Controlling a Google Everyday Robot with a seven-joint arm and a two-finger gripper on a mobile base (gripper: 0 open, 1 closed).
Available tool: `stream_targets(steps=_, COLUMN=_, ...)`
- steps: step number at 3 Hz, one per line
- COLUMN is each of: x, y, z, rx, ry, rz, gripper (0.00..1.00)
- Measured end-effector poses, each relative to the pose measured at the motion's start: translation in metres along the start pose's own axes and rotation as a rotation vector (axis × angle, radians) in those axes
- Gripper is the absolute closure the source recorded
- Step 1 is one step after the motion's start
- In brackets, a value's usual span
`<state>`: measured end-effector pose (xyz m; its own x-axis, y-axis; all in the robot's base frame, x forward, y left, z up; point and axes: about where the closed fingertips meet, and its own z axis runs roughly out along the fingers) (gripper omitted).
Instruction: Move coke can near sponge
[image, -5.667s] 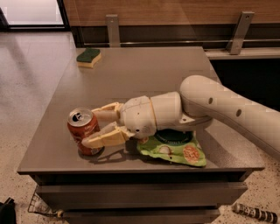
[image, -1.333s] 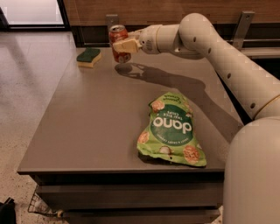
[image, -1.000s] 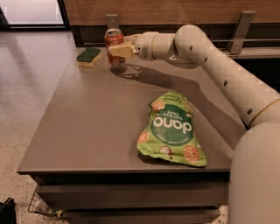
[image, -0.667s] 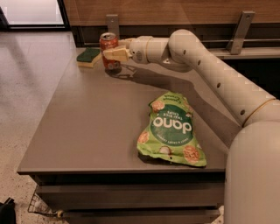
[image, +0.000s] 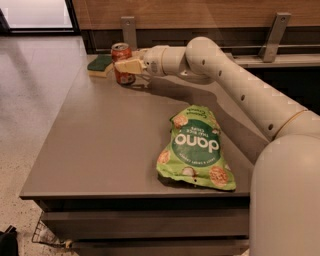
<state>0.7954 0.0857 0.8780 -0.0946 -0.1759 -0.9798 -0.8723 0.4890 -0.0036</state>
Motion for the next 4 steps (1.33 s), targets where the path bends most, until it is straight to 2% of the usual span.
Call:
stream_targets(steps=1, x=0.0072, y=-0.0041, z=-0.0003, rx=0.011, ry=-0.009, rz=0.010, gripper=1.00)
stream_targets(steps=2, x=0.0068, y=-0.0018, z=0.0022, rx=0.006, ry=-0.008, rz=0.010, gripper=0.82)
stream_targets(steps=4, x=0.0070, y=0.0022, z=0.0072, rx=-0.003, ry=-0.008, rz=0.011, gripper=0.35)
